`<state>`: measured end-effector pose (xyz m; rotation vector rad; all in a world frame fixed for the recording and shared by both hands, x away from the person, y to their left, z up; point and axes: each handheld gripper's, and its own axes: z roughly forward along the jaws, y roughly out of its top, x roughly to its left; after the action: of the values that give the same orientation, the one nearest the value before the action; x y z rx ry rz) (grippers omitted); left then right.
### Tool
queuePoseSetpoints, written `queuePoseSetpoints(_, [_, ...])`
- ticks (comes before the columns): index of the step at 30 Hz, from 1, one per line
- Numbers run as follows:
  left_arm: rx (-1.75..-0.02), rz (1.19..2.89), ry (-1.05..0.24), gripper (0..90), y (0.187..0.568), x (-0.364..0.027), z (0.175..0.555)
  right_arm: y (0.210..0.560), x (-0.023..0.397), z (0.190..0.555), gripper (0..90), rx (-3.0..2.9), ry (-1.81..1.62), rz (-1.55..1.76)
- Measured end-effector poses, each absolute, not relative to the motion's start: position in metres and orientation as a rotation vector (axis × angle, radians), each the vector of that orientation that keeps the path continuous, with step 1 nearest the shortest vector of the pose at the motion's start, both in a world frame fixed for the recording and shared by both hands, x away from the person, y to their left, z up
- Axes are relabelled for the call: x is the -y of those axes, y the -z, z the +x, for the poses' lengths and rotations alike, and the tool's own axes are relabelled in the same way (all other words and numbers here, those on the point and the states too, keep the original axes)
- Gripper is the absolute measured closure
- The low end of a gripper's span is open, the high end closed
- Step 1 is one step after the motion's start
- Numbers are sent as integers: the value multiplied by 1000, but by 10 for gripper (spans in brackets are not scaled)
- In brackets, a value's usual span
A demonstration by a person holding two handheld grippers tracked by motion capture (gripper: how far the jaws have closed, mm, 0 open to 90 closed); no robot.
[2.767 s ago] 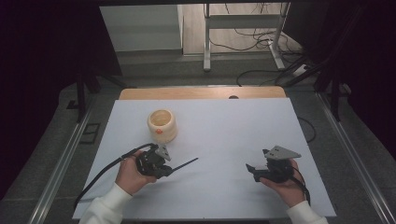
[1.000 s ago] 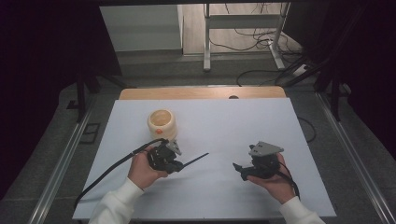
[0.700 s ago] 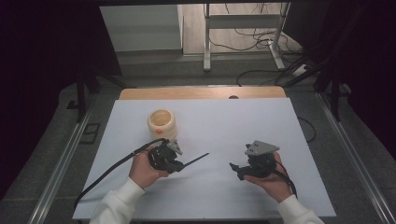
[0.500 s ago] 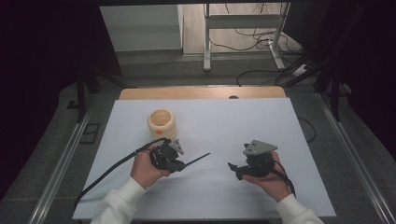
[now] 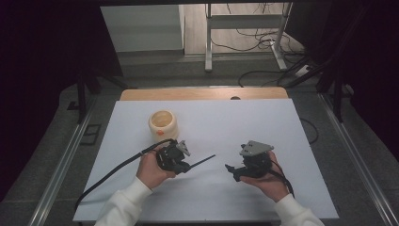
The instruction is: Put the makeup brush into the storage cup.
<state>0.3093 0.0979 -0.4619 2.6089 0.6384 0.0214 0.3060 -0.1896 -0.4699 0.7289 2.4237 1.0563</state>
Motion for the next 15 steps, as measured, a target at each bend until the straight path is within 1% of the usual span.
queuePoseSetpoints(15, [-627,2614,-9,837,465,-90,312,472,177,308,107,-2464,-1030,685])
